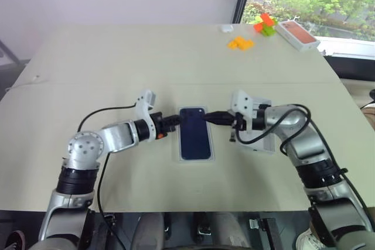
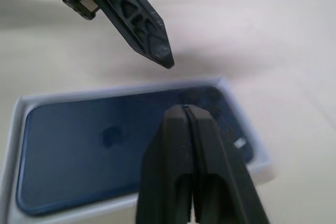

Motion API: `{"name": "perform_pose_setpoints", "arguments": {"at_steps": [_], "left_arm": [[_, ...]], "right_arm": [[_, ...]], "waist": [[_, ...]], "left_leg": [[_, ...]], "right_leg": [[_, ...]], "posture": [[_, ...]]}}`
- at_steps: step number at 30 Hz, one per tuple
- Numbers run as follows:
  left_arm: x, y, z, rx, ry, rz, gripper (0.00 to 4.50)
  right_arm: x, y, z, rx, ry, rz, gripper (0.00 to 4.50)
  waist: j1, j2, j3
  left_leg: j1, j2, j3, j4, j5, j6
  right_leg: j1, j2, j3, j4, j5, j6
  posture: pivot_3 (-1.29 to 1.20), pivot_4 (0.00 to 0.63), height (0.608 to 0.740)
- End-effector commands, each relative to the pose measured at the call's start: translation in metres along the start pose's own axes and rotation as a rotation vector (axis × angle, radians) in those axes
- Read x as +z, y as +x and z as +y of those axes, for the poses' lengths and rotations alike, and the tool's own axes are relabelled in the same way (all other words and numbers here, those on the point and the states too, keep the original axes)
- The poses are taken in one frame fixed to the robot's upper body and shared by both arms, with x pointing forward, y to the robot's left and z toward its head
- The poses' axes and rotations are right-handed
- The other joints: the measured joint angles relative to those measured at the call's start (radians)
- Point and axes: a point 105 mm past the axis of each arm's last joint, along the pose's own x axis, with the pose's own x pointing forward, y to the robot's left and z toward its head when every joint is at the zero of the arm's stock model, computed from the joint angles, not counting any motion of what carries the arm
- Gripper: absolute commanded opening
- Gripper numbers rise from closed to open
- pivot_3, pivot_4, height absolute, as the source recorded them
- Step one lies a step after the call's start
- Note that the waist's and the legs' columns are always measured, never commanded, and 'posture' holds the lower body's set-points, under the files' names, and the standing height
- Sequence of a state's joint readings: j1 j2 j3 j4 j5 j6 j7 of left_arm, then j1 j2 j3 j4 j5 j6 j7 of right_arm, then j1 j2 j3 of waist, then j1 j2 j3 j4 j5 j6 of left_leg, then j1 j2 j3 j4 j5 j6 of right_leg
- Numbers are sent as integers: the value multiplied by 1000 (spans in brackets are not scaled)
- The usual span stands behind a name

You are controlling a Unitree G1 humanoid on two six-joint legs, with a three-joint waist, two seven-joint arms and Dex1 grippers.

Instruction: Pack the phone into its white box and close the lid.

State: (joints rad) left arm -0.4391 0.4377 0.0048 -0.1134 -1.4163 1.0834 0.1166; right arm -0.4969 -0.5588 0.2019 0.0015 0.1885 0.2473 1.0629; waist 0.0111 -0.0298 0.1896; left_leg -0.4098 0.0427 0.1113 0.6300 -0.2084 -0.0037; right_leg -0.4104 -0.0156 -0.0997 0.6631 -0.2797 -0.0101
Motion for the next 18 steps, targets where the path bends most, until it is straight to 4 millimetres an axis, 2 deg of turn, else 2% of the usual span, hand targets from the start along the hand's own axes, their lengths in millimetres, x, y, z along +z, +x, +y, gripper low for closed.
{"name": "perform_pose_setpoints", "arguments": {"at_steps": [1,4,7,11,12,14,15,18], "left_arm": [[-6,3,8,38,39,26,0],[-13,5,15,66,84,63,0],[-21,3,27,132,151,108,0],[-5,-1,24,116,199,20,0],[3,-4,19,87,189,-19,0],[13,-8,15,69,189,-61,534],[16,-12,10,38,204,-73,867],[27,-24,1,-2,277,-112,2338]], "right_arm": [[-3,6,7,5,-126,53,20],[-21,9,12,10,-168,140,20],[-27,9,12,11,-181,178,20],[-6,5,-1,-26,-113,95,20],[3,2,-6,-39,-77,66,260],[12,-2,-13,-50,-10,35,905],[17,-5,-16,-57,24,33,1373],[23,-14,-27,-109,72,67,2908]], "waist": [[1,0,0],[1,0,0],[1,0,-1],[1,0,-1],[1,0,-1],[0,0,0],[-1,0,0],[1,0,0]], "left_leg": [[0,0,0,0,0,0],[0,0,0,0,0,0],[0,0,0,0,0,0],[1,0,0,-1,0,0],[1,0,0,-1,0,0],[0,0,0,-1,0,0],[0,0,0,-1,0,0],[-1,0,0,-2,0,0]], "right_leg": [[0,0,0,0,0,0],[0,0,0,0,0,0],[0,0,0,0,0,0],[1,0,0,0,0,0],[1,0,0,0,0,0],[0,0,0,0,0,0],[-1,0,0,0,0,0],[-2,0,0,0,0,0]], "posture": [[0,150,737],[0,150,737],[0,150,737],[0,150,737],[0,150,737],[0,150,737],[0,150,737],[0,150,737]]}}
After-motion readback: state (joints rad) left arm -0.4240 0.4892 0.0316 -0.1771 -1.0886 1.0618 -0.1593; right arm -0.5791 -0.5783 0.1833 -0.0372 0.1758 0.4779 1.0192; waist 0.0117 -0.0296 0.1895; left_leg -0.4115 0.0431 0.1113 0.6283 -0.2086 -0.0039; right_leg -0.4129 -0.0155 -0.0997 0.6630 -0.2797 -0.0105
